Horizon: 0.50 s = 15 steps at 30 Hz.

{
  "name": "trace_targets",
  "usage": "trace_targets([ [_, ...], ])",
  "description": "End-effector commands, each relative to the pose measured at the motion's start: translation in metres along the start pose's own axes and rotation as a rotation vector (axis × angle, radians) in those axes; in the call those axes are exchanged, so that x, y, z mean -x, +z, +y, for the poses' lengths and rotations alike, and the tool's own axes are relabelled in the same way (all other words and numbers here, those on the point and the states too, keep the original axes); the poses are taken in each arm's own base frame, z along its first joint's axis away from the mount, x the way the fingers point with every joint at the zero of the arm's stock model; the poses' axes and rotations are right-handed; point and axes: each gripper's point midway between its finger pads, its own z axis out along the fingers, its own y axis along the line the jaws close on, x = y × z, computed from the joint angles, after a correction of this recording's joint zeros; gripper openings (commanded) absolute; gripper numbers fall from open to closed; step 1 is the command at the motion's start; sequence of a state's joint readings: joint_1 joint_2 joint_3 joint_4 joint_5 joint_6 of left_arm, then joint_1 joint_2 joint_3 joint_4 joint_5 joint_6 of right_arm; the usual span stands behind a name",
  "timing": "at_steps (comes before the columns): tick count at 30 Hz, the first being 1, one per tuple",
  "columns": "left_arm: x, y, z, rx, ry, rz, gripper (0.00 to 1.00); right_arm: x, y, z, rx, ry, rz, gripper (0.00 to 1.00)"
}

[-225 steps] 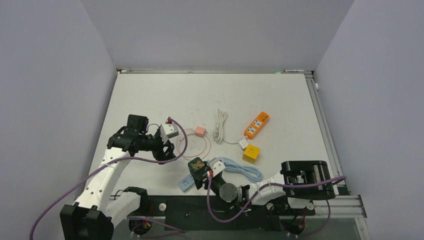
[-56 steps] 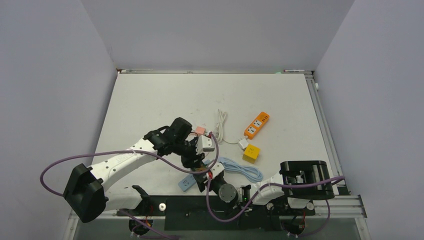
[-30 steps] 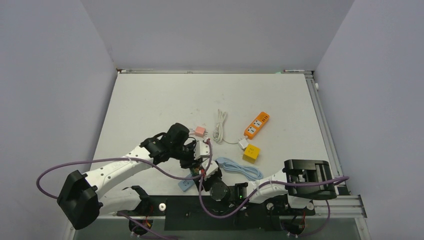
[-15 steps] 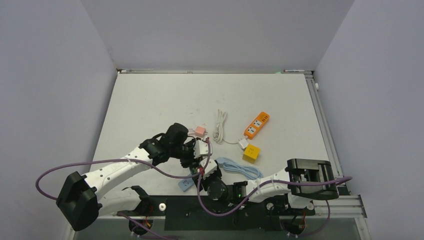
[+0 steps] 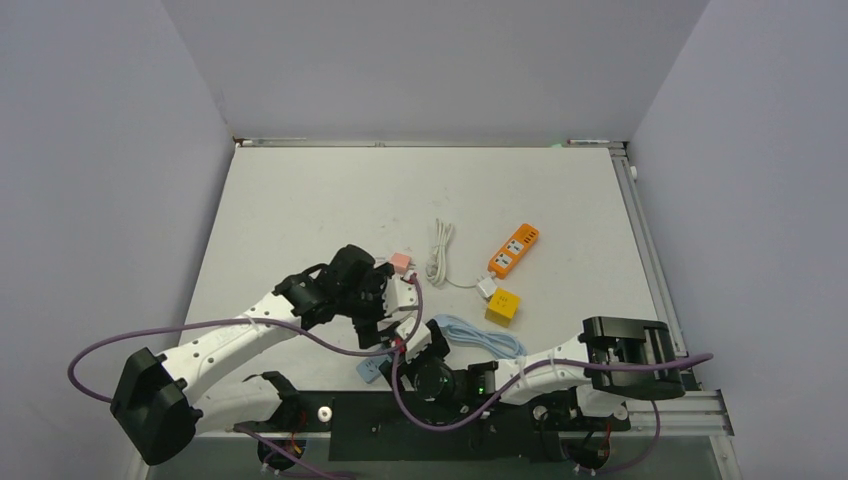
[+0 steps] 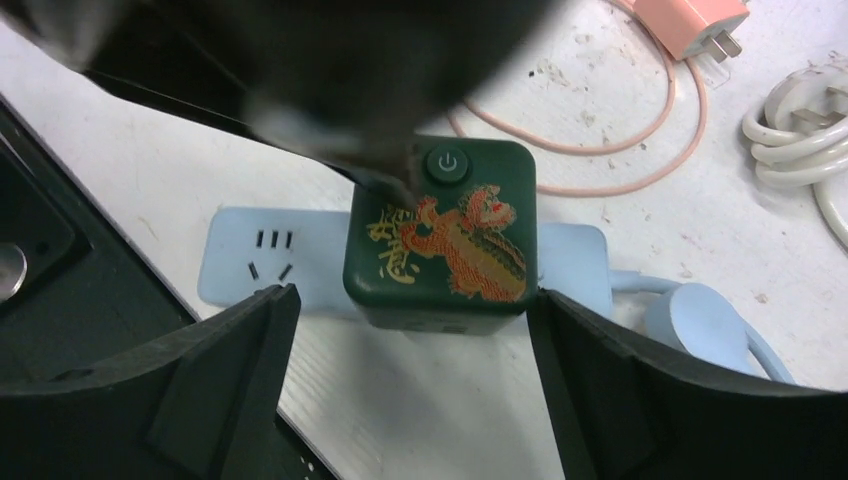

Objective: Insert the plug

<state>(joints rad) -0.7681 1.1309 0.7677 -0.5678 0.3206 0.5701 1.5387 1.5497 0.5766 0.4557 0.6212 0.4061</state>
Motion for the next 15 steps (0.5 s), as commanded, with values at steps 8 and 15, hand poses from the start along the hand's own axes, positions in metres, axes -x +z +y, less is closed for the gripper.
trace_targets([
  [8, -0.023, -0.030, -0.003, 0.014, -0.091, 0.123, 0.96, 0.047, -0.036, -0.010, 0.057, 0.052, -0.041, 0.90],
  [15, 0.006, -0.048, 0.013, 0.006, -0.187, -0.033, 0.96, 0.064, -0.075, -0.056, -0.012, 0.107, -0.028, 0.90],
])
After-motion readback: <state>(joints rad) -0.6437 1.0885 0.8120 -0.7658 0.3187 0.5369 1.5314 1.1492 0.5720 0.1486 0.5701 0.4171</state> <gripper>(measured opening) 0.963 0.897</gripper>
